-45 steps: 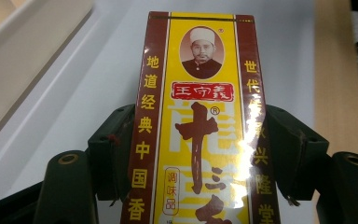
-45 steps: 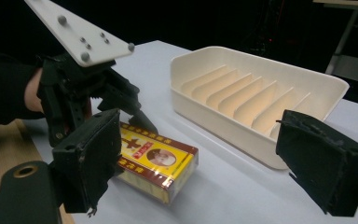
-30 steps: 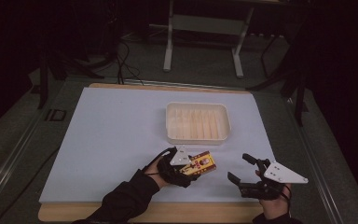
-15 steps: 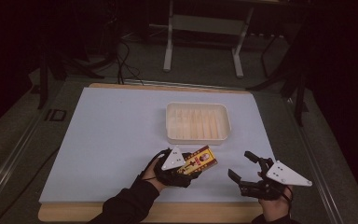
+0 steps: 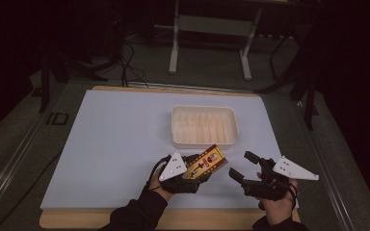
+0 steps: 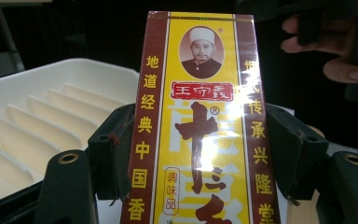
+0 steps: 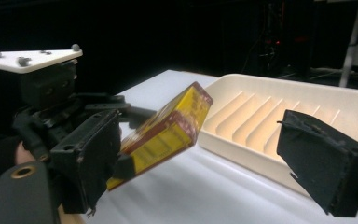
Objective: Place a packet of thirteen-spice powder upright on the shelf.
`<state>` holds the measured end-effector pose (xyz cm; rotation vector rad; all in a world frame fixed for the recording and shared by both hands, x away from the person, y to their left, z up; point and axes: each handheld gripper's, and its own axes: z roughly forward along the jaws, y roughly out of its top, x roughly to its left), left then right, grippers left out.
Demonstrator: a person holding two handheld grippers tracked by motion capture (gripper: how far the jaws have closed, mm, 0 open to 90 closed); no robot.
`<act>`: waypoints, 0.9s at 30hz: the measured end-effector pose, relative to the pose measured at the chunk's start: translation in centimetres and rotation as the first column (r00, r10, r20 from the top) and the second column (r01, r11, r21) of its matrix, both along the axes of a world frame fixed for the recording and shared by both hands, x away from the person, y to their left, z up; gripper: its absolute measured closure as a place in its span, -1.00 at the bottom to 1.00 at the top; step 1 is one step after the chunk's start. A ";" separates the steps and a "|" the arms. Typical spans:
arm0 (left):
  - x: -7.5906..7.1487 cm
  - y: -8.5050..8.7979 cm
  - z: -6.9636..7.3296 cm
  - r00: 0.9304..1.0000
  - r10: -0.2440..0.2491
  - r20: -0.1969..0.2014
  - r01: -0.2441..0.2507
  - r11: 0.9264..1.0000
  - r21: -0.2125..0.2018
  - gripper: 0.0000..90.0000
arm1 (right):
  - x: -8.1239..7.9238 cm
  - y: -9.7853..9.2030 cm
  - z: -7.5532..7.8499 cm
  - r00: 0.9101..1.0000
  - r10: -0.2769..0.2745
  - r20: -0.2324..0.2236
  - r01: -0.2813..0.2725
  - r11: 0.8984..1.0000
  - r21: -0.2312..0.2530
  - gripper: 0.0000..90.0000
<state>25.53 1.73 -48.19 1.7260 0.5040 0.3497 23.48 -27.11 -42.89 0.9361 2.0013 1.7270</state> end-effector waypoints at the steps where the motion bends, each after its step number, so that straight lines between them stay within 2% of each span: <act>1: 0.0 0.0 0.0 1.000 -0.002 0.003 0.002 1.000 -0.001 -0.27 | 0.2 0.4 0.2 1.000 0.011 -0.010 -0.011 1.000 0.009 -0.71; 5: -0.4 -0.3 0.2 1.000 -0.003 0.028 0.003 1.000 -0.017 -0.27 | 0.5 1.5 0.6 0.999 0.043 -0.010 -0.042 0.999 0.031 -0.70; 8: -0.5 -0.4 0.3 0.999 0.013 0.048 -0.011 0.999 -0.039 -0.27 | 0.7 2.3 0.9 0.998 0.053 -0.033 -0.050 0.996 0.077 -0.69; 9: -0.6 -0.3 0.3 0.997 0.023 0.069 -0.020 0.999 -0.049 -0.27 | 0.8 2.6 0.9 0.998 0.041 -0.037 -0.037 0.994 0.105 -0.68; 10: -0.6 -0.3 0.2 0.997 0.025 0.076 -0.020 0.998 -0.062 -0.27 | 0.8 2.9 1.0 0.998 0.030 -0.051 -0.023 0.990 0.138 -0.59; 11: -0.7 -0.3 0.2 0.996 0.029 0.080 -0.023 0.997 -0.075 -0.27 | 0.9 3.0 1.0 0.998 0.026 -0.065 -0.016 0.989 0.147 -0.57; 12: -0.8 -0.4 0.2 0.994 0.045 0.101 -0.038 0.997 -0.074 -0.27 | 1.0 3.2 1.0 0.997 0.018 -0.075 -0.006 0.987 0.162 -0.54; 14: -1.0 -0.4 0.2 0.991 0.051 0.120 -0.041 0.995 -0.086 -0.27 | 1.4 3.6 0.8 0.992 0.002 -0.129 0.022 0.982 0.188 -0.45; 15: -1.2 -0.5 0.2 0.987 0.072 0.142 -0.060 0.994 -0.093 -0.27 | 1.6 3.8 0.7 0.988 0.001 -0.153 0.032 0.977 0.210 -0.44; 16: -1.3 -0.5 0.2 0.987 0.072 0.146 -0.058 0.994 -0.098 -0.27 | 1.7 4.0 0.5 0.983 -0.005 -0.186 0.049 0.972 0.232 -0.36; 17: -1.3 -0.5 0.2 0.987 0.072 0.146 -0.058 0.994 -0.098 -0.27 | 1.7 4.0 0.5 0.983 -0.005 -0.186 0.049 0.972 0.232 -0.36; 18: -1.4 -0.6 0.2 0.984 0.088 0.157 -0.072 0.992 -0.108 -0.27 | 1.8 4.2 0.4 0.979 -0.011 -0.204 0.061 0.969 0.239 -0.34; 19: -1.4 -0.5 0.1 0.984 0.082 0.155 -0.064 0.991 -0.118 -0.27 | 1.9 4.6 0.0 0.970 0.002 -0.241 0.065 0.961 0.269 -0.19; 21: -1.4 -0.6 0.0 0.983 0.088 0.159 -0.068 0.990 -0.127 -0.27 | 1.9 4.9 -0.3 0.968 -0.002 -0.252 0.079 0.952 0.296 -0.09; 22: -1.4 -0.6 -0.1 0.984 0.086 0.154 -0.065 0.989 -0.135 -0.27 | 1.9 5.0 -0.3 0.964 0.001 -0.266 0.083 0.949 0.305 0.03; 23: -1.4 -0.7 -0.2 0.984 0.088 0.152 -0.068 0.988 -0.137 -0.27 | 1.8 5.2 -0.2 0.963 -0.002 -0.271 0.088 0.948 0.307 0.10; 25: -1.5 -0.7 -0.3 0.983 0.098 0.156 -0.073 0.985 -0.155 -0.27 | 1.6 5.5 -0.1 0.966 -0.005 -0.257 0.088 0.946 0.312 0.17; 27: -1.6 -0.8 -0.3 0.980 0.117 0.160 -0.090 0.982 -0.167 -0.28 | 1.6 5.7 0.1 0.966 -0.016 -0.258 0.103 0.940 0.326 0.25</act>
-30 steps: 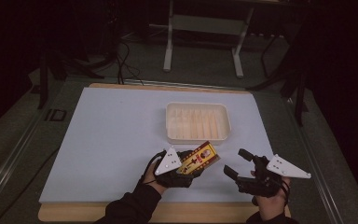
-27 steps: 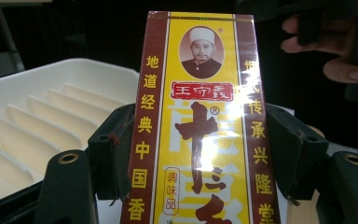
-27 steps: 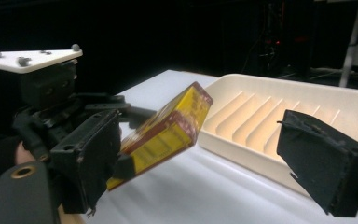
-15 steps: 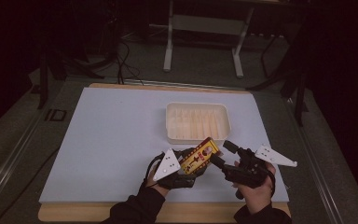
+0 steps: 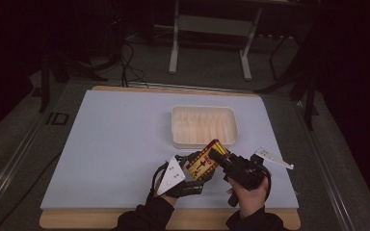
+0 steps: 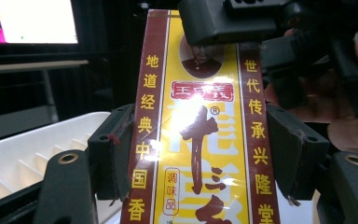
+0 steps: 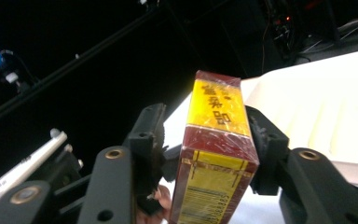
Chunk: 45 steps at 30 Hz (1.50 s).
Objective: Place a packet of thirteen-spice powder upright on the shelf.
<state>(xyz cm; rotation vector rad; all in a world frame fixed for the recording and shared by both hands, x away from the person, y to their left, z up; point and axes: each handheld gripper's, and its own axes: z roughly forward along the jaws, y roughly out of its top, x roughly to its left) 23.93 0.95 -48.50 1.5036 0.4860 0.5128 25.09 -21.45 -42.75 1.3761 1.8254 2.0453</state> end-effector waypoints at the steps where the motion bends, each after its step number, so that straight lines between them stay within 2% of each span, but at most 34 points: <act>1: 0.0 0.0 0.0 1.000 0.006 -0.001 -0.006 1.000 -0.003 -0.28 | 0.1 0.0 0.0 1.000 -0.007 -0.006 0.007 1.000 0.007 0.32; 3: 0.0 -0.2 -0.1 1.000 0.024 0.000 -0.024 1.000 -0.004 -0.28 | 0.2 0.1 0.1 1.000 -0.023 -0.015 0.023 1.000 0.011 0.43; 5: 0.0 -0.3 -0.3 0.999 0.036 -0.020 -0.036 0.999 0.001 -0.28 | 0.5 0.2 0.2 0.999 -0.023 -0.043 0.023 1.000 0.014 0.48; 8: 0.2 -0.3 -0.5 0.998 0.039 -0.054 -0.039 0.999 -0.003 -0.29 | 0.7 0.5 0.2 0.998 -0.027 -0.059 0.026 1.000 -0.018 0.49; 13: 0.4 -0.4 -0.7 0.995 0.045 -0.087 -0.044 0.999 0.006 -0.29 | 1.2 0.6 0.0 0.996 -0.027 -0.084 0.023 0.999 -0.046 0.50; 17: 0.5 -0.4 -0.3 0.995 0.044 -0.093 -0.043 0.999 0.018 -0.35 | 1.3 0.7 0.3 0.997 -0.031 -0.067 0.026 0.997 -0.073 0.50; 19: 0.5 -0.5 0.0 0.993 0.057 -0.101 -0.053 0.998 0.037 -0.47 | 1.3 0.8 0.6 0.998 -0.034 -0.044 0.030 0.996 -0.089 0.50; 21: 0.6 -0.5 0.3 0.989 0.076 -0.127 -0.070 0.996 0.048 -0.62 | 1.4 1.0 1.0 0.999 -0.047 0.000 0.046 0.991 -0.123 0.50; 24: 0.8 -0.2 0.6 0.982 0.099 -0.158 -0.092 0.995 0.048 -0.66 | 1.5 1.3 1.4 0.995 -0.073 0.070 0.084 0.980 -0.178 0.50; 26: 1.0 0.0 0.7 0.980 0.098 -0.175 -0.089 0.994 0.057 -0.66 | 1.7 1.5 1.6 0.992 -0.080 0.095 0.099 0.971 -0.217 0.50; 32: 1.4 1.1 0.5 0.975 0.146 -0.165 -0.130 0.986 0.102 -0.66 | 2.5 2.7 1.8 0.982 -0.087 0.170 0.138 0.940 -0.313 0.50; 35: 1.3 1.7 0.5 0.970 0.158 -0.183 -0.140 0.984 0.106 -0.66 | 2.8 3.1 2.0 0.975 -0.097 0.201 0.161 0.928 -0.337 0.50; 36: 1.3 1.9 0.4 0.970 0.149 -0.195 -0.131 0.986 0.100 -0.66 | 2.9 3.2 2.1 0.972 -0.102 0.213 0.172 0.924 -0.341 0.50; 41: 0.8 2.6 0.2 0.962 0.166 -0.217 -0.141 0.982 0.129 -0.67 | 3.5 3.8 2.7 0.957 -0.128 0.261 0.218 0.910 -0.353 0.50; 42: 0.7 2.8 0.1 0.960 0.165 -0.226 -0.139 0.982 0.124 -0.67 | 3.7 3.9 2.8 0.954 -0.133 0.267 0.227 0.905 -0.359 0.50; 45: 0.5 3.3 -0.2 0.956 0.178 -0.235 -0.144 0.978 0.152 -0.67 | 4.3 4.0 3.4 0.943 -0.161 0.290 0.264 0.895 -0.361 0.50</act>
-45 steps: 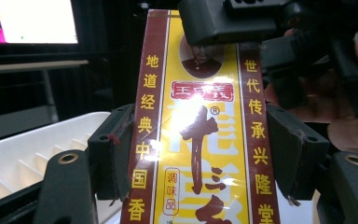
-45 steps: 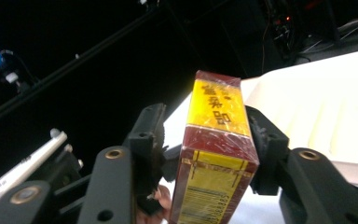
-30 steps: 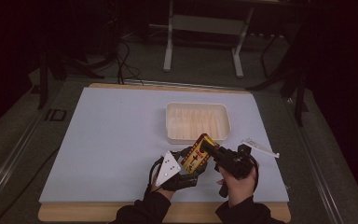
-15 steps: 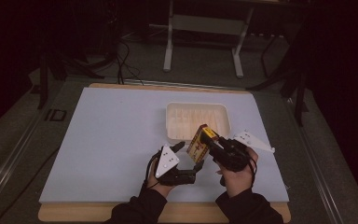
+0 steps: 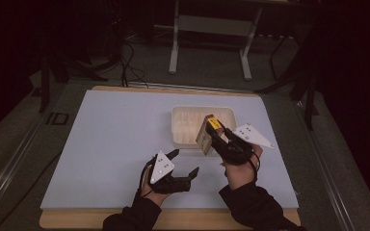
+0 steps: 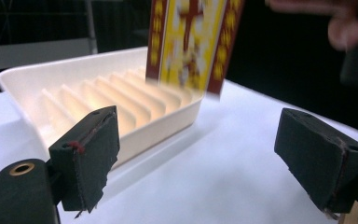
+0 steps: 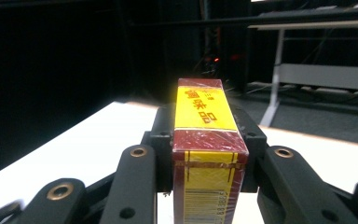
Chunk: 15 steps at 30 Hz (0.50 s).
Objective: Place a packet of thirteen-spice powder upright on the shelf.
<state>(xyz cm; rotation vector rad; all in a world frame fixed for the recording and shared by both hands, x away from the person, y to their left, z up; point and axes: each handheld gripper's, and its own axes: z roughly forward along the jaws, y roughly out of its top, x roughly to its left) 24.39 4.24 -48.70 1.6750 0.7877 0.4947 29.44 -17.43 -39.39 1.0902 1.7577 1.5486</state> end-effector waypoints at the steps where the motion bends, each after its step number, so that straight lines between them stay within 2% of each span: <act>1: -0.1 0.2 -0.1 1.000 0.007 -0.008 -0.007 1.000 0.015 -0.69 | 0.3 0.0 0.2 1.000 -0.013 0.007 0.013 1.000 0.001 0.50; 4: -0.2 0.8 -0.5 0.999 0.032 -0.023 -0.031 0.999 0.021 -0.73 | 1.2 0.1 0.7 0.999 -0.048 0.021 0.048 0.999 0.010 0.50; 8: -0.5 1.4 -0.9 0.997 0.060 -0.047 -0.058 0.998 0.033 -0.83 | 2.4 0.3 1.2 0.994 -0.101 0.043 0.101 0.995 -0.001 0.50; 12: -0.7 1.5 -1.3 0.996 0.063 -0.056 -0.060 0.997 0.058 -0.92 | 3.5 0.8 1.1 0.987 -0.151 0.063 0.152 0.988 -0.018 0.50; 15: -0.7 1.5 -1.5 0.996 0.068 -0.056 -0.065 0.996 0.058 -0.94 | 4.2 1.3 0.7 0.982 -0.176 0.073 0.180 0.983 -0.040 0.50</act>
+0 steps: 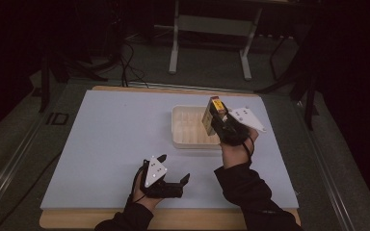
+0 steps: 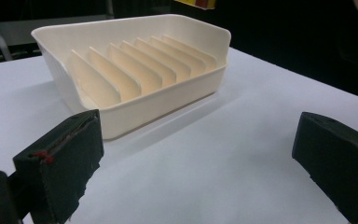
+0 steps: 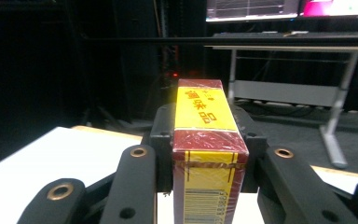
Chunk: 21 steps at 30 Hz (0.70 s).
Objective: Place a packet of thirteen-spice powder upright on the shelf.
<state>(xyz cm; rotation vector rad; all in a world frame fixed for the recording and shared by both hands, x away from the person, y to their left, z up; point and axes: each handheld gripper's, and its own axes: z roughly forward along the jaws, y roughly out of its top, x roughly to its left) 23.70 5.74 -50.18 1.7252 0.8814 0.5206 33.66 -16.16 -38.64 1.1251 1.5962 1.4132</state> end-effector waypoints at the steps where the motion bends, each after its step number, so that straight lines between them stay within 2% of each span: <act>1: 0.0 0.0 0.0 1.000 0.002 0.001 -0.002 1.000 -0.005 -0.95 | 0.2 0.1 -0.1 1.000 -0.005 0.001 0.005 1.000 -0.002 0.50; 3: 0.0 0.1 -0.1 1.000 0.004 -0.005 -0.005 1.000 -0.011 -0.96 | 0.6 0.5 -0.4 1.000 -0.020 0.007 0.020 1.000 -0.021 0.50; 7: 0.0 0.2 -0.2 1.000 0.014 -0.011 -0.014 1.000 -0.014 -0.98 | 1.3 0.8 -1.1 0.999 -0.045 0.014 0.045 0.999 -0.027 0.50; 16: 0.0 0.2 -0.3 1.000 0.022 -0.020 -0.022 1.000 -0.017 -0.98 | 2.9 0.8 -2.6 0.994 -0.111 -0.003 0.111 0.994 0.017 0.50; 21: -0.1 0.2 -0.3 1.000 0.029 -0.008 -0.029 0.999 -0.014 -0.98 | 3.4 1.2 -3.2 0.992 -0.124 -0.008 0.124 0.991 0.041 0.50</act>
